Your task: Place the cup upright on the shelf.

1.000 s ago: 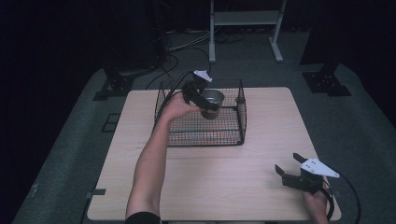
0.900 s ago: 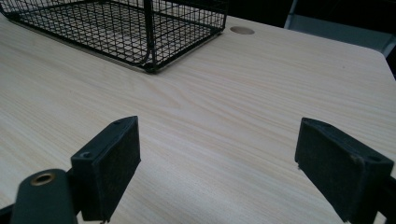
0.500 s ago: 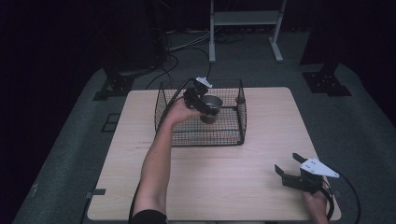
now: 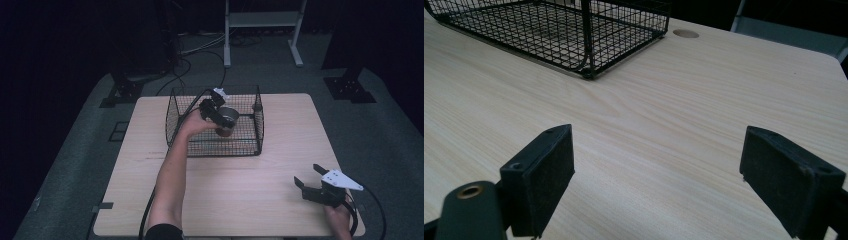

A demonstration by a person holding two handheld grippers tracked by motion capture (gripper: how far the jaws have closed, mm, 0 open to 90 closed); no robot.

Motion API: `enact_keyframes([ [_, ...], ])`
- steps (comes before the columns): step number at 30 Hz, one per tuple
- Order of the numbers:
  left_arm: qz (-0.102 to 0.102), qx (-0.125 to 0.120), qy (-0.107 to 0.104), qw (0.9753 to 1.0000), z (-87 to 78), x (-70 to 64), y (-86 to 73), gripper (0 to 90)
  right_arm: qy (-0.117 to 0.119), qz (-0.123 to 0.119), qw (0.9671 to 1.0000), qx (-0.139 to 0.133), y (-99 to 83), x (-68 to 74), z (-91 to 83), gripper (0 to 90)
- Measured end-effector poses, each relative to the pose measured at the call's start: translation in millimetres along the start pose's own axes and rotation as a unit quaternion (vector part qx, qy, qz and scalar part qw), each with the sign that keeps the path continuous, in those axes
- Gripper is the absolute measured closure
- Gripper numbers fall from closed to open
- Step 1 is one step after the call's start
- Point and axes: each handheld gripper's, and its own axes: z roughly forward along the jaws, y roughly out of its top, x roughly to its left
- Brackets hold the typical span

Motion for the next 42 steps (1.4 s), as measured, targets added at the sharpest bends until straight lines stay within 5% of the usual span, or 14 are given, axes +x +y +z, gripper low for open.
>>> enact_keyframes([
  [22,-0.003,0.049,0.007,0.9988,27.6,1.7,-8.1,17.6,0.002,0.0,1.0,-0.002,-0.2,-0.5,-0.2,13.5],
  [42,-0.005,0.073,0.005,0.9973,22.0,5.0,-18.2,16.3,0.008,0.008,0.9999,-0.008,-0.6,-2.2,-1.1,13.5],
])
